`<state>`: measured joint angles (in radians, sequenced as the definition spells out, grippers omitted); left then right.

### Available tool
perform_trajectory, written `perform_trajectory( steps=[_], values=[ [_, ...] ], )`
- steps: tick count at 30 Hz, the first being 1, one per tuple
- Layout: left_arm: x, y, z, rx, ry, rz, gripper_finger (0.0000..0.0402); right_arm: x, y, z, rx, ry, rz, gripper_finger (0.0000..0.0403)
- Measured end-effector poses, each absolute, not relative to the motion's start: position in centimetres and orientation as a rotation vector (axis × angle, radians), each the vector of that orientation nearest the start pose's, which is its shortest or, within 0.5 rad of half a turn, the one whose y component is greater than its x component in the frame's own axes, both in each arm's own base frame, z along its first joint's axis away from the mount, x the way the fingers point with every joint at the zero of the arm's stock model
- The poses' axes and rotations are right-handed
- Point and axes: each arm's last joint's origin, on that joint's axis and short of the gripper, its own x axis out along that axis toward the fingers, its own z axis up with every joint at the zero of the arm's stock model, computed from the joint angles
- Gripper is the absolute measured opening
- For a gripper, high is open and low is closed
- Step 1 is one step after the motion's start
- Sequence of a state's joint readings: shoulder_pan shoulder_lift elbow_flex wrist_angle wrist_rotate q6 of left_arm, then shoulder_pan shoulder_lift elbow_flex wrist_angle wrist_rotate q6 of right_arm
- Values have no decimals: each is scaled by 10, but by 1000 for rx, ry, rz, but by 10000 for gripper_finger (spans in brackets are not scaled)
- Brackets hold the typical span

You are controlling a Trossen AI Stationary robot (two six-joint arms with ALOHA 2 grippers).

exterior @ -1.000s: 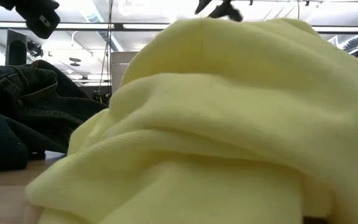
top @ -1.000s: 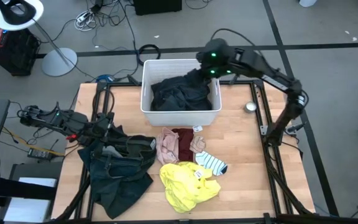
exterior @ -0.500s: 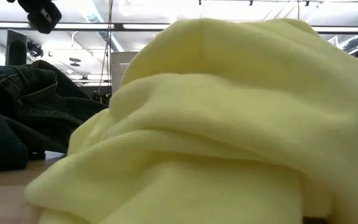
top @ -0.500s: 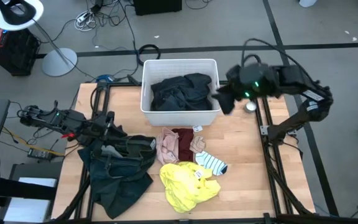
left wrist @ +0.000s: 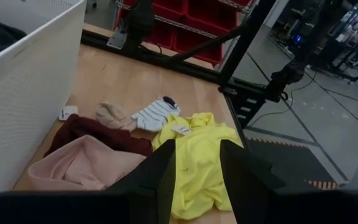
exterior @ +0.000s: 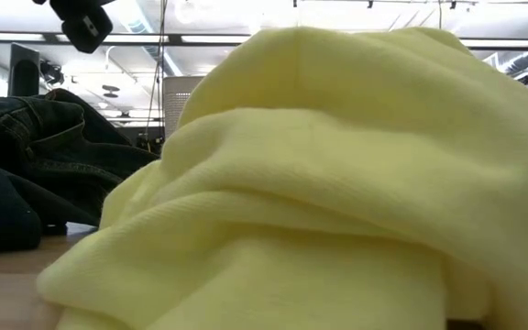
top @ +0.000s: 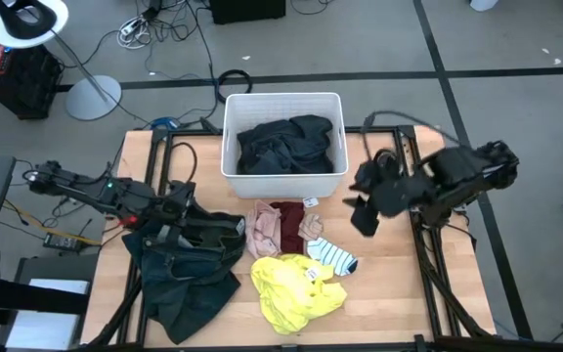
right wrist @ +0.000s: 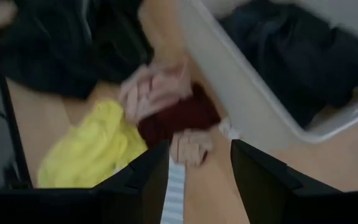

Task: Sort clothes
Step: Put the yellow shirt into the white bin

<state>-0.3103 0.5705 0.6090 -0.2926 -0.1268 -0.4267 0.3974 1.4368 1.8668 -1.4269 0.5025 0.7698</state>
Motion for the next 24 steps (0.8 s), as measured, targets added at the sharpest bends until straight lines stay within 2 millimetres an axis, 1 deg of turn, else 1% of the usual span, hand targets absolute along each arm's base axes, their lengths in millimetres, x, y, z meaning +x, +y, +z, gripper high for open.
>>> perform_trajectory(
  steps=[2,7,11,13,16,18,24],
  values=[
    [133,-39,291,-369,278,-128,131,223,84,429,274,847,-414,173],
    [143,-42,290,-369,274,-128,131,235,100,383,251,962,-337,168],
    [149,-44,289,-385,271,-125,131,252,113,348,272,976,-171,165],
    [151,-44,290,-398,265,-123,131,262,118,332,301,943,-79,164],
    [154,-45,290,-406,259,-123,131,273,120,310,340,893,23,164],
    [155,-46,289,-418,259,-121,131,277,120,296,356,875,61,164],
    [158,-46,289,-444,259,-103,131,277,118,261,352,863,81,165]
  ],
)
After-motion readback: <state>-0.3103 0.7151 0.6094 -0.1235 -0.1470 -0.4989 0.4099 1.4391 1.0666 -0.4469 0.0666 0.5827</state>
